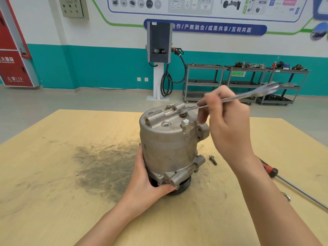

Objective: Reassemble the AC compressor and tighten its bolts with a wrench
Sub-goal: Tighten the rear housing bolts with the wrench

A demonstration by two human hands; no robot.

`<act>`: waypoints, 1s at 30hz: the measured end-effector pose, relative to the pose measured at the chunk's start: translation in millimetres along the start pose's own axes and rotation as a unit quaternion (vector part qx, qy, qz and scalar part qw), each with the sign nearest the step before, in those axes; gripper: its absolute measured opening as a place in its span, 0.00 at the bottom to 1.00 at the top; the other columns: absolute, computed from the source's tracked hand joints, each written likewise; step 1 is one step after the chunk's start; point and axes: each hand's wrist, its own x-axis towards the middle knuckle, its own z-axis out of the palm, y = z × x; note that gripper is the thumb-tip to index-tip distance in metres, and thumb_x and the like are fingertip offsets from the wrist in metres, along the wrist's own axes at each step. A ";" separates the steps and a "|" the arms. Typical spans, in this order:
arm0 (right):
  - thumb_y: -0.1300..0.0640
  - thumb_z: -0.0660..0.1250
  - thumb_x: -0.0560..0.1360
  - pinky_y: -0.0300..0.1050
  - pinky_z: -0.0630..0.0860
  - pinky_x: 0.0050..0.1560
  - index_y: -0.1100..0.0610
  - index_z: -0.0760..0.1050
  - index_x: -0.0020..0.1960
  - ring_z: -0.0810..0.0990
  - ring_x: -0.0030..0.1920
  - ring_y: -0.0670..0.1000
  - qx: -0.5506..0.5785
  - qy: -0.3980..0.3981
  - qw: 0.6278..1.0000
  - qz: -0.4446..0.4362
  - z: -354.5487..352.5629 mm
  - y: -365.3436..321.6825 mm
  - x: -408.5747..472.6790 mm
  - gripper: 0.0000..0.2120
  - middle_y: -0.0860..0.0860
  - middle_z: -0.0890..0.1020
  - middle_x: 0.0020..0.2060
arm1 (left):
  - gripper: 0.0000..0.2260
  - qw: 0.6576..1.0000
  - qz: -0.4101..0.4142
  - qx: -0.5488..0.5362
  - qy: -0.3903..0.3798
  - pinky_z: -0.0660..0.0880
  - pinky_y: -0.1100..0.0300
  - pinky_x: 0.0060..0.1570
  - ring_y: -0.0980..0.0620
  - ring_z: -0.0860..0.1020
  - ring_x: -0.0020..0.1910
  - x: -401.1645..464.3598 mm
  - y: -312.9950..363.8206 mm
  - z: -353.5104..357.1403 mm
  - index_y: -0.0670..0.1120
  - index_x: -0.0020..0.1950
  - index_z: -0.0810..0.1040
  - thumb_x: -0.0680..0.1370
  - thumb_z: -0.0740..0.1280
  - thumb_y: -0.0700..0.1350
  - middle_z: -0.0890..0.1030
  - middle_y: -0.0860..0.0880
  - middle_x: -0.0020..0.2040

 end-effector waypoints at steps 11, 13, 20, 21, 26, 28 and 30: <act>0.49 0.54 0.83 0.32 0.69 0.30 0.55 0.74 0.42 0.78 0.30 0.46 0.091 0.031 0.993 0.065 -4.5 -2.8 3.0 0.16 0.49 0.79 0.28 | 0.53 1.000 -0.013 0.012 0.001 0.66 0.79 0.55 0.75 0.65 0.65 0.5 3.7 0.1 0.76 0.68 0.44 0.57 0.80 0.65 0.64 0.77 0.64; 0.48 0.53 0.83 0.34 0.69 0.27 0.56 0.74 0.42 0.78 0.31 0.49 0.154 0.026 0.978 0.138 -5.3 1.8 3.9 0.18 0.50 0.78 0.28 | 0.53 1.000 -0.010 0.010 0.001 0.66 0.80 0.55 0.74 0.65 0.66 0.0 3.6 0.2 0.74 0.70 0.45 0.58 0.80 0.63 0.64 0.77 0.64; 0.47 0.53 0.83 0.38 0.68 0.24 0.56 0.74 0.42 0.78 0.31 0.49 0.204 -0.005 0.955 0.217 -5.3 14.3 5.9 0.19 0.51 0.80 0.28 | 0.54 1.000 -0.001 0.002 -0.002 0.65 0.81 0.56 0.73 0.66 0.66 -1.0 3.7 0.1 0.67 0.75 0.47 0.60 0.81 0.59 0.65 0.70 0.69; 0.47 0.53 0.83 0.37 0.69 0.25 0.55 0.74 0.42 0.79 0.31 0.49 0.192 0.000 0.961 0.199 -4.2 13.2 5.0 0.18 0.50 0.80 0.28 | 0.55 1.000 -0.003 0.001 -0.001 0.65 0.81 0.56 0.72 0.66 0.66 -0.9 3.6 0.0 0.65 0.75 0.47 0.60 0.81 0.59 0.65 0.68 0.70; 0.45 0.59 0.79 0.44 0.72 0.28 0.56 0.74 0.41 0.77 0.27 0.48 -0.053 0.010 0.998 -0.029 1.6 1.0 -0.9 0.16 0.47 0.79 0.27 | 0.56 1.000 -0.007 0.003 0.000 0.64 0.81 0.57 0.73 0.65 0.67 -0.9 4.1 0.5 0.66 0.76 0.45 0.59 0.79 0.61 0.64 0.66 0.71; 0.44 0.59 0.78 0.45 0.68 0.25 0.59 0.76 0.42 0.71 0.24 0.47 -0.164 0.011 0.980 -0.110 4.5 -3.8 -3.7 0.20 0.46 0.77 0.27 | 0.56 1.000 -0.009 0.005 0.002 0.64 0.81 0.58 0.73 0.65 0.67 -0.8 4.0 0.7 0.66 0.75 0.45 0.59 0.79 0.61 0.63 0.66 0.71; 0.44 0.58 0.79 0.44 0.68 0.25 0.60 0.76 0.42 0.70 0.25 0.47 -0.187 0.034 0.973 -0.128 6.6 -8.2 -4.6 0.21 0.47 0.77 0.27 | 0.55 1.000 -0.008 0.005 0.003 0.65 0.80 0.58 0.72 0.66 0.67 -0.8 4.0 0.7 0.67 0.75 0.46 0.59 0.79 0.60 0.64 0.66 0.71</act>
